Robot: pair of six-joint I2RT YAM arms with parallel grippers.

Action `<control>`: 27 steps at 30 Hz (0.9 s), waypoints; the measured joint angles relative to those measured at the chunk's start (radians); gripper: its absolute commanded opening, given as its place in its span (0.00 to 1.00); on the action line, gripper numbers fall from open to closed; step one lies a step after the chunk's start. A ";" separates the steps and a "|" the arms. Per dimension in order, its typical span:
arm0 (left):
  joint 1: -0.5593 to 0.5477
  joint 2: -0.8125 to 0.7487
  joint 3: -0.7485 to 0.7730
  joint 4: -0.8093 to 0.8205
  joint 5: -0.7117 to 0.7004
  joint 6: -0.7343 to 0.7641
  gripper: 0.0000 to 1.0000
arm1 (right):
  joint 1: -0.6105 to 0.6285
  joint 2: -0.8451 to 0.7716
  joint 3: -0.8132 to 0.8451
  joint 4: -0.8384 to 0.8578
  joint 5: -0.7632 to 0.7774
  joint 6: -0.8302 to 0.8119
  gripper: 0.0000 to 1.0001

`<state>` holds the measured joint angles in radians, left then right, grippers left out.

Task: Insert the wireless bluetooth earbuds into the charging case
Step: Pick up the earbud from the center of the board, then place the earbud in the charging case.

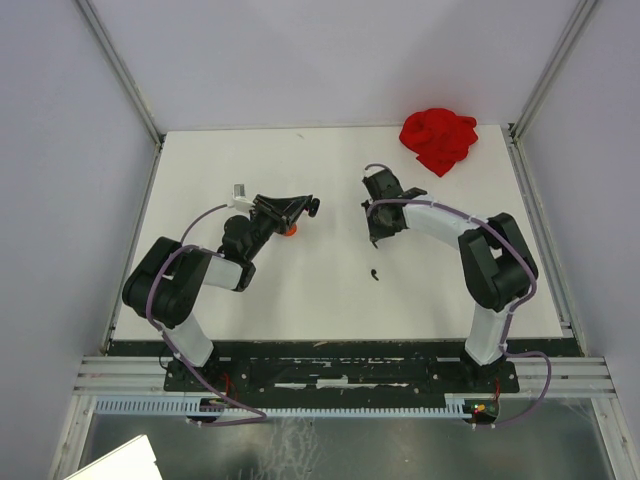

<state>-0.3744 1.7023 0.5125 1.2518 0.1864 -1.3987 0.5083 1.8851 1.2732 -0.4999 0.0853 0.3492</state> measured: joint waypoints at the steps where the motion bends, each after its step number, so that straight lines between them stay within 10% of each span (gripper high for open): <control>1: 0.000 0.000 0.000 0.000 0.000 0.000 0.03 | 0.000 -0.019 0.000 0.018 -0.003 -0.010 0.01; 14: -0.010 0.056 0.008 0.011 0.026 -0.043 0.03 | 0.000 -0.384 -0.238 0.614 -0.114 -0.032 0.01; 27: -0.032 0.117 0.021 0.091 0.034 -0.118 0.03 | 0.003 -0.416 -0.493 1.128 -0.201 -0.009 0.01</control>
<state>-0.4061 1.8198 0.5331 1.3430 0.2199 -1.5169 0.5110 1.4689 0.7803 0.6277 -0.1154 0.3401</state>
